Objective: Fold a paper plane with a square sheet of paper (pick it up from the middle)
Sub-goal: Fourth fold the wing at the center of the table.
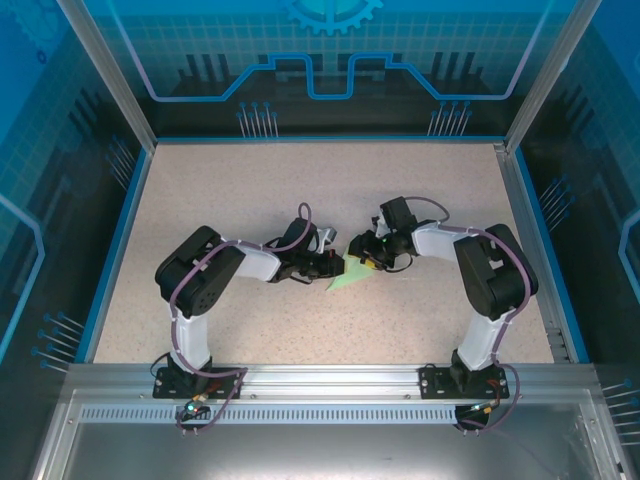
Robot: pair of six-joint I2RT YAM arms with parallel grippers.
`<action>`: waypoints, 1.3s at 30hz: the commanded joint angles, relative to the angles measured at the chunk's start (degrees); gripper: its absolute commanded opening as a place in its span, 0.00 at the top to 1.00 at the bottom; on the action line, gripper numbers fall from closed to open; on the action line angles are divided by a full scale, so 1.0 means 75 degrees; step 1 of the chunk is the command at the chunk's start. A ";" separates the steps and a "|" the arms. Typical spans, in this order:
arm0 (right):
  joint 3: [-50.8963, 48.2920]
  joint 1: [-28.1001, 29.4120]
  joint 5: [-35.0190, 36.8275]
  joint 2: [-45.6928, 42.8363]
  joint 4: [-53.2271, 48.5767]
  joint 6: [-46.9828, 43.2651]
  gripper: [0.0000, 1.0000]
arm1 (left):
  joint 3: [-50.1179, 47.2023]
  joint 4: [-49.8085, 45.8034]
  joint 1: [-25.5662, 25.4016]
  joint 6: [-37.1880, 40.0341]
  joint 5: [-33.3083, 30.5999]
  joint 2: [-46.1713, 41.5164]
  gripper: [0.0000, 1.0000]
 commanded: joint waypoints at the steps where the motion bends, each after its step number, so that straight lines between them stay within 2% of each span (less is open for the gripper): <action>1: 0.0177 0.0143 0.0442 0.0321 -0.0614 -0.0023 0.52 | 0.0095 -0.0039 0.0088 -0.0158 0.0040 0.0215 0.91; 6: 0.0285 0.0172 0.0751 0.0540 -0.0965 0.0194 0.54 | 0.0103 -0.0062 0.0094 -0.0121 0.0081 0.0209 0.87; 16: 0.0525 0.0232 0.1168 0.0828 -0.1675 0.0356 0.54 | -0.0154 -0.0354 0.0186 -0.0069 0.0070 -0.0343 0.69; 22: 0.0589 0.0229 0.1305 0.0922 -0.1938 0.0386 0.55 | -0.0352 -0.1530 0.0249 0.0362 -0.0838 -0.1286 0.60; 28: 0.0684 0.0234 0.1407 0.0998 -0.2141 0.0485 0.55 | -0.0456 -0.1305 0.0118 0.0165 -0.0768 -0.1695 0.62; 34: 0.0745 0.0240 0.1491 0.1049 -0.2278 0.0551 0.56 | -0.0497 -0.0705 -0.0038 -0.0026 -0.0484 -0.1664 0.77; 39: 0.0825 0.0245 0.1476 0.1112 -0.2436 0.0509 0.57 | -0.0173 -0.0659 -0.0162 0.0039 -0.0175 -0.1286 0.80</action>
